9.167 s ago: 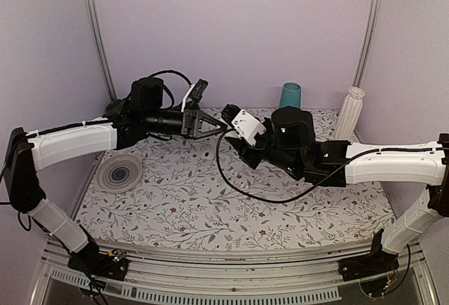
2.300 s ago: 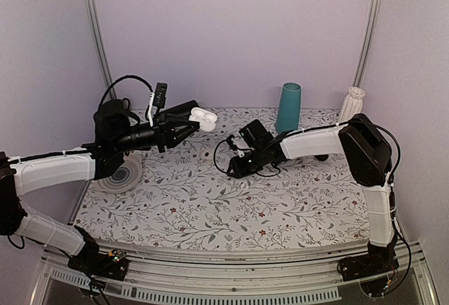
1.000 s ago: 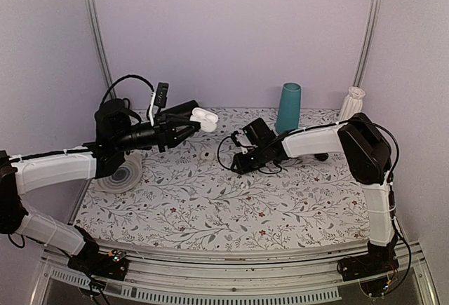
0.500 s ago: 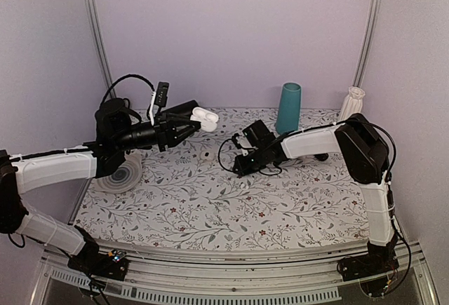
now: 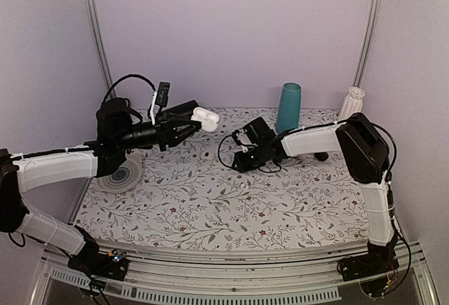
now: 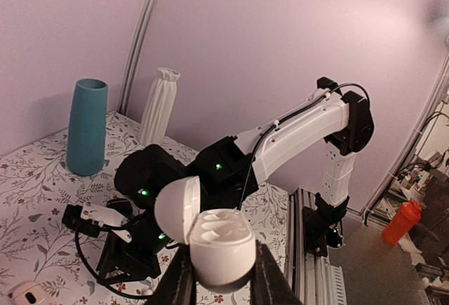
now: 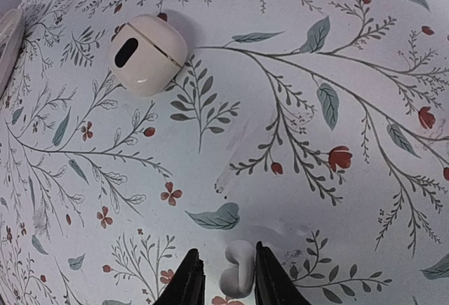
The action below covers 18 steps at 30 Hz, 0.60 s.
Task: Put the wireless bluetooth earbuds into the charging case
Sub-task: Pick up the left earbud from the center of the board.
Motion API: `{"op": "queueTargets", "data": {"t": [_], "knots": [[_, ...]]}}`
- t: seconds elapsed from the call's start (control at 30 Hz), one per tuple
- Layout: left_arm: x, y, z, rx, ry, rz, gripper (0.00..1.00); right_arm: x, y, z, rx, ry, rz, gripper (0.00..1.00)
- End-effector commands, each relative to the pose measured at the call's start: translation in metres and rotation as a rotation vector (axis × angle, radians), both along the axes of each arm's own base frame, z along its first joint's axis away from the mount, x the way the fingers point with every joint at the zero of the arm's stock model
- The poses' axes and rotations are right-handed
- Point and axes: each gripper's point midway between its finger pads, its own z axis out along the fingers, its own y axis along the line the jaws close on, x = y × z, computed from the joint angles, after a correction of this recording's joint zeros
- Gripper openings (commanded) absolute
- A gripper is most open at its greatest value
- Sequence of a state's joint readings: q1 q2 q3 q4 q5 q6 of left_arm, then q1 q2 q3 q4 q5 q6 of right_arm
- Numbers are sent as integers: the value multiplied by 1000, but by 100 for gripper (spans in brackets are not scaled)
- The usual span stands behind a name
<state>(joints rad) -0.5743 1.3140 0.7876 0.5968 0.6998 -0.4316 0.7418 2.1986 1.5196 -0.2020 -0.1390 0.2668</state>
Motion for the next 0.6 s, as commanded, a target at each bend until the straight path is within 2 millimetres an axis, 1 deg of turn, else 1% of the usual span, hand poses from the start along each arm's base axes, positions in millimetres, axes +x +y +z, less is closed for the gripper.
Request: {"op": "queueTargets", "data": {"t": [0.0,0.23,0.33,0.4,0.57], "knots": [[5,2,12,-14,-22,3,0,9,0,4,10,-4,-25,25],[5,2,11,-13,-18,1,0,8,-1,1,7,6,-23,20],[5,2,12,-14,-19,-1,0,7,0,0,11,10,-20,20],[6,2,12,-14,-19,1,0,7,0,-1,11,14,-21,16],[6,2,10,-12,-13,3,0,7,0,-5,5,21,-21,15]]}}
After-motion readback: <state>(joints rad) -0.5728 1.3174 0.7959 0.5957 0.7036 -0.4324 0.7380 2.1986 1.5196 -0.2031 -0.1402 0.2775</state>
